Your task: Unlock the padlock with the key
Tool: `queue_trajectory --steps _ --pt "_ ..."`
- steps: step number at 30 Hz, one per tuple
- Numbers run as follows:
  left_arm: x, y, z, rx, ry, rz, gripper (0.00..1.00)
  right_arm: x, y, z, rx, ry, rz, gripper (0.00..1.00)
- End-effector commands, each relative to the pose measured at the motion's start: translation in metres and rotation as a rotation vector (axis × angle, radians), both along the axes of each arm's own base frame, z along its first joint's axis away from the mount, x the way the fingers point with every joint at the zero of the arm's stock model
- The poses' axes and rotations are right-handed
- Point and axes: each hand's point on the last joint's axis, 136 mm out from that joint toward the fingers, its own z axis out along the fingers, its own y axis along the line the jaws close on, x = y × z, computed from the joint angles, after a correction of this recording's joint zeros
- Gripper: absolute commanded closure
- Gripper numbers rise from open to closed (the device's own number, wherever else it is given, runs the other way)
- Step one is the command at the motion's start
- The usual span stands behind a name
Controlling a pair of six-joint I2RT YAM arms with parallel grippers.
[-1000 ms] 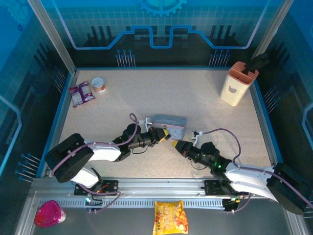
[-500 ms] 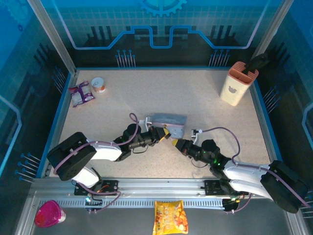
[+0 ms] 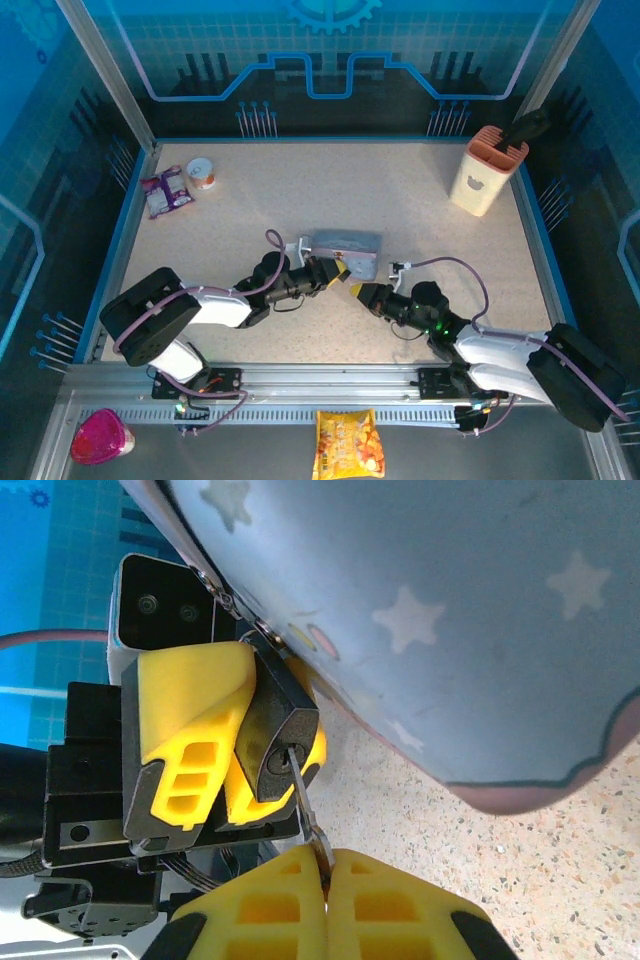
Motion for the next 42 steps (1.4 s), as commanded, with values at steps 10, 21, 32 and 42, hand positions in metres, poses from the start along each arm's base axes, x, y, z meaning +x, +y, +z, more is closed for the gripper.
queue_trajectory --steps 10,21,32,42 --pt "-0.053 -0.038 0.054 -0.148 -0.130 -0.282 1.00 0.033 -0.020 0.042 0.062 -0.118 -0.114 1.00" --pt "-0.064 -0.056 0.079 -0.202 -0.153 -0.327 1.00 0.035 -0.011 0.060 0.116 -0.142 -0.081 1.00" --pt "-0.066 -0.064 0.076 -0.200 -0.146 -0.329 1.00 0.032 0.003 0.072 0.124 -0.164 -0.045 1.00" --pt "-0.058 -0.065 0.083 -0.209 -0.167 -0.295 1.00 0.016 0.022 0.057 0.123 -0.137 -0.015 1.00"
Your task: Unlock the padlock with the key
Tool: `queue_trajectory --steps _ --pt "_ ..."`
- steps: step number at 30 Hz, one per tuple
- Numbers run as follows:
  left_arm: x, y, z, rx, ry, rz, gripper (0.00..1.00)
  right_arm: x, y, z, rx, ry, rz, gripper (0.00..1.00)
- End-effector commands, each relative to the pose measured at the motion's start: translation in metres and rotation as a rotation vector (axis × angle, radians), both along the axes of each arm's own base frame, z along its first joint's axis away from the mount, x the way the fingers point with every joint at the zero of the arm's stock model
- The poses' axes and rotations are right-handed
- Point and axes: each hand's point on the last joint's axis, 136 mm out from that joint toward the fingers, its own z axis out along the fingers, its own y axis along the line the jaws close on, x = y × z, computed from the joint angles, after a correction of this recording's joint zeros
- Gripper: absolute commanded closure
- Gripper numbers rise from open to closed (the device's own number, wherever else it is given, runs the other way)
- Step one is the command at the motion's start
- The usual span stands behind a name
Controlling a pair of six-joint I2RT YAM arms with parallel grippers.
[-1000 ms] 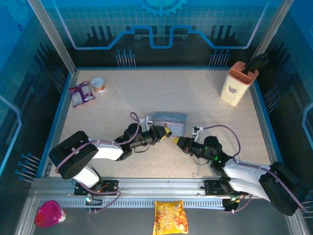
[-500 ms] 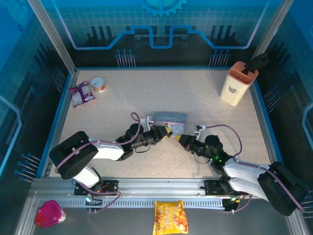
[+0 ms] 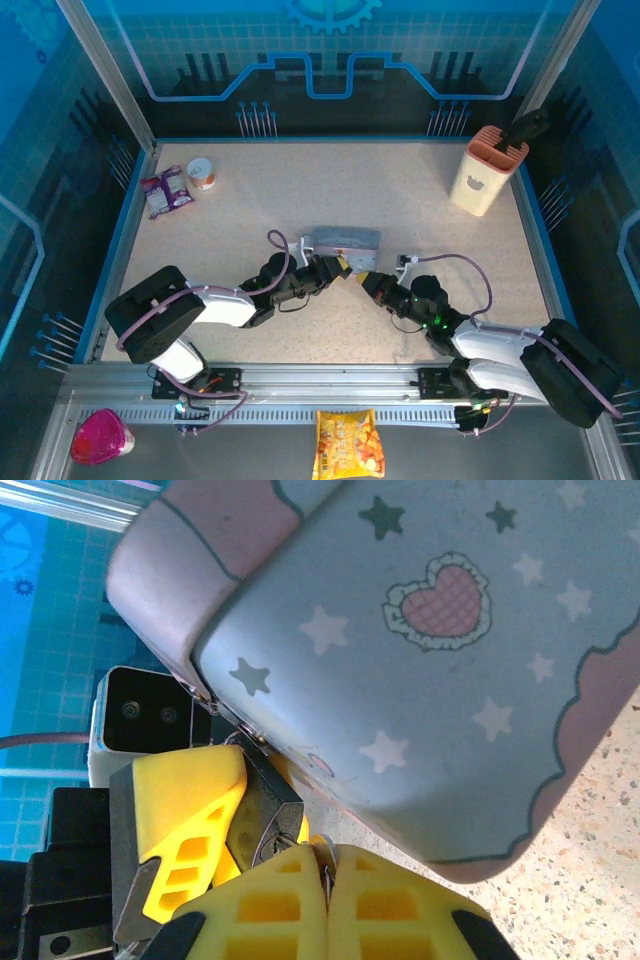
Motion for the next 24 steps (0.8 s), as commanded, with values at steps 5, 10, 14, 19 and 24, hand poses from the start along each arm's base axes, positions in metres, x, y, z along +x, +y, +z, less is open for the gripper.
queue_trajectory --steps 5,10,14,19,24 --pt "-0.066 -0.060 0.085 -0.227 -0.165 -0.362 1.00 -0.021 0.042 0.058 0.135 -0.141 0.147 1.00" --pt "-0.062 -0.057 0.086 -0.225 -0.170 -0.344 1.00 -0.028 0.042 0.052 0.117 -0.126 0.146 1.00" --pt "-0.061 -0.056 0.087 -0.218 -0.174 -0.340 1.00 -0.035 0.043 0.048 0.108 -0.122 0.148 1.00" --pt "-0.059 -0.055 0.088 -0.216 -0.178 -0.331 1.00 -0.039 0.045 0.046 0.100 -0.119 0.151 1.00" --pt "-0.059 -0.054 0.089 -0.214 -0.179 -0.332 1.00 -0.042 0.052 0.044 0.094 -0.115 0.165 1.00"
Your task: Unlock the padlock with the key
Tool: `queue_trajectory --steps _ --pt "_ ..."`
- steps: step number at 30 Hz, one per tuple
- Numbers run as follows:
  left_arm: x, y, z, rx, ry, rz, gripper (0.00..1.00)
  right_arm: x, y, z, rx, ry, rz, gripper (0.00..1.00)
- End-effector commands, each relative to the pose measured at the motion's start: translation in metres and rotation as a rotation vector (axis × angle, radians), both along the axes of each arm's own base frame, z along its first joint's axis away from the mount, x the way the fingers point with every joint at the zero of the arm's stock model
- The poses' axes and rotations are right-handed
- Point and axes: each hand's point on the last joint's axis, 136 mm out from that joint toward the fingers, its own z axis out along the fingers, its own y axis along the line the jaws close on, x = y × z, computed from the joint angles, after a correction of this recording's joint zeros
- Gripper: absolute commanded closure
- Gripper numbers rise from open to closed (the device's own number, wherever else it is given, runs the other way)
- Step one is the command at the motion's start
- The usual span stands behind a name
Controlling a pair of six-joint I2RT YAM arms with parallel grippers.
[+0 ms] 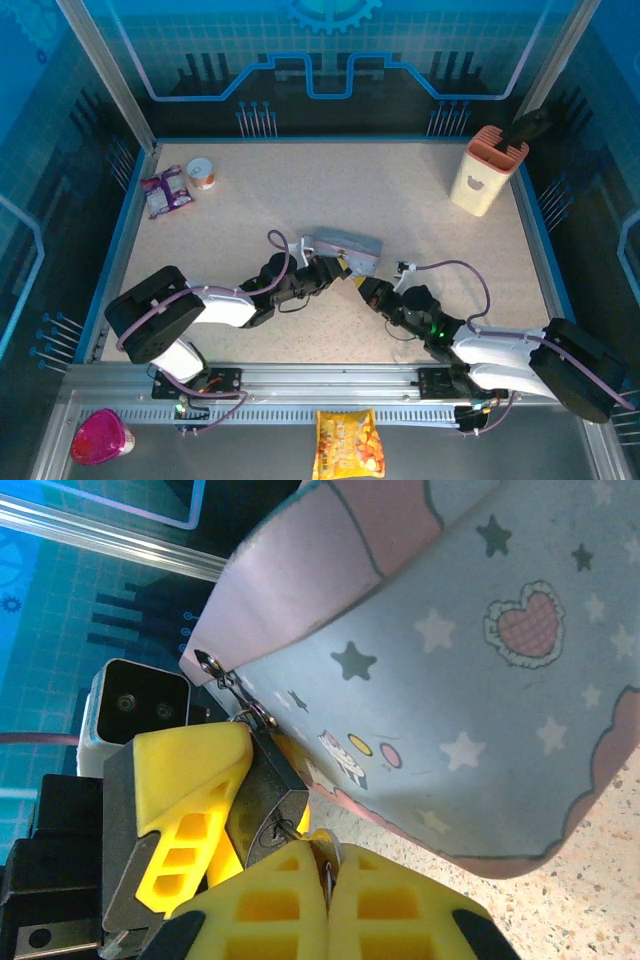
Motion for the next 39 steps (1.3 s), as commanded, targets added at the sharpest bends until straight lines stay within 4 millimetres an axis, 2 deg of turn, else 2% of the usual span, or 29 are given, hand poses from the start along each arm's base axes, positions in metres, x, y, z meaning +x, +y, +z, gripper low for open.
queue_trajectory --steps 1,14,26,33,39 --pt "-0.058 -0.054 0.090 -0.219 -0.179 -0.329 1.00 -0.031 0.048 0.046 0.134 -0.087 0.243 1.00" --pt "-0.060 -0.053 0.089 -0.213 -0.180 -0.332 1.00 -0.033 0.051 0.042 0.134 -0.087 0.247 1.00" --pt "-0.069 -0.050 0.083 -0.187 -0.171 -0.366 1.00 -0.020 0.014 0.039 0.041 -0.095 0.160 1.00" --pt "-0.073 -0.052 0.083 -0.182 -0.178 -0.385 1.00 -0.018 0.011 0.039 0.050 -0.093 0.152 1.00" --pt "-0.078 -0.047 0.070 -0.113 -0.169 -0.396 1.00 -0.013 0.003 0.035 0.047 -0.084 0.122 1.00"
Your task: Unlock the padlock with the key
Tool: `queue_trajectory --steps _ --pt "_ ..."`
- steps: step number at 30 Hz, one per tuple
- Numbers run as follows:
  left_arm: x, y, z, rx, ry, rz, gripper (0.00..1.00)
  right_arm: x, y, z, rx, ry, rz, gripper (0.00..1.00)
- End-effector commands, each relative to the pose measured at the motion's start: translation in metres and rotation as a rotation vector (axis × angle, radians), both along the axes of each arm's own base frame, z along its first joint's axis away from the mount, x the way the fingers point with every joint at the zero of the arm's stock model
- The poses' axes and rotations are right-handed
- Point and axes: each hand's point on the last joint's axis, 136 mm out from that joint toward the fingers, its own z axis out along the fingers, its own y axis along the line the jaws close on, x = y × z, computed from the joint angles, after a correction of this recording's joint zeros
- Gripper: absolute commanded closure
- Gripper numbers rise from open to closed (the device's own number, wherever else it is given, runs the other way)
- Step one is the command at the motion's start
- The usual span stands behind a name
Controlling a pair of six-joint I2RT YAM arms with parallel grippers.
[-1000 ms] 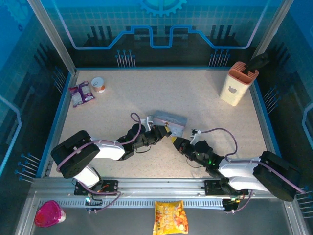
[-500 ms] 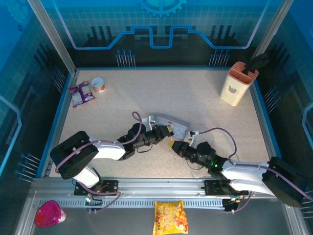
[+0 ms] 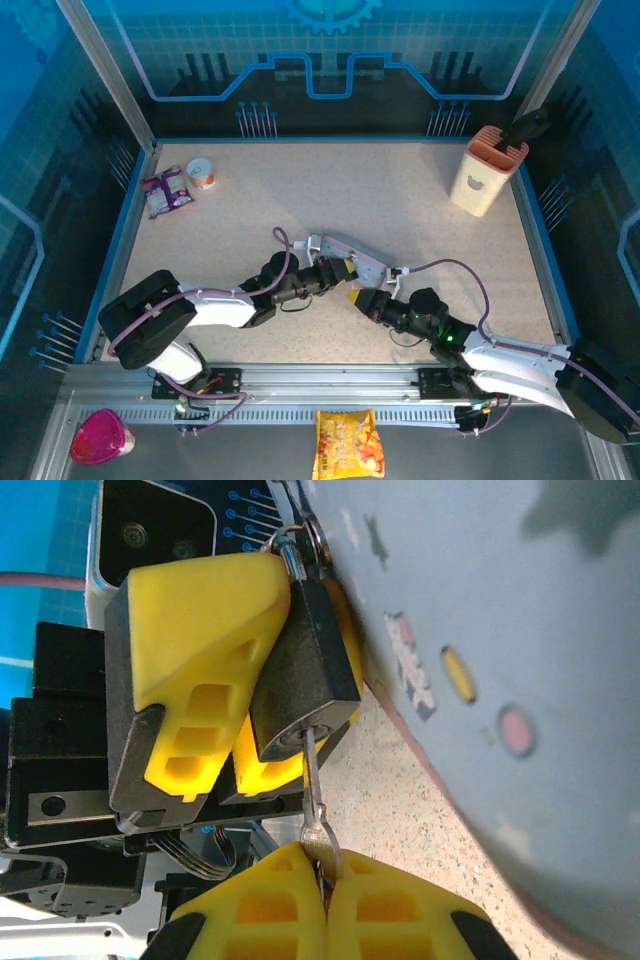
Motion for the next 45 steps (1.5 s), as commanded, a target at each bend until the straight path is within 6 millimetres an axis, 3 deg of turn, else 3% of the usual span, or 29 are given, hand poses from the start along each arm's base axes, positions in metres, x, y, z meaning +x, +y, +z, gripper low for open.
queue_trajectory --steps 1,17,25,45 --pt "-0.063 -0.031 0.046 -0.086 -0.110 -0.303 1.00 0.024 -0.013 0.019 0.024 -0.066 -0.112 1.00" --pt "-0.088 -0.019 0.007 0.040 -0.060 -0.342 1.00 0.029 0.001 0.016 0.041 -0.047 -0.085 1.00" --pt "-0.102 -0.013 -0.010 0.061 -0.044 -0.361 1.00 0.028 -0.002 0.008 0.034 -0.032 -0.099 1.00" --pt "-0.114 -0.011 -0.048 0.149 0.001 -0.382 1.00 0.028 -0.005 0.015 0.035 -0.061 -0.109 1.00"
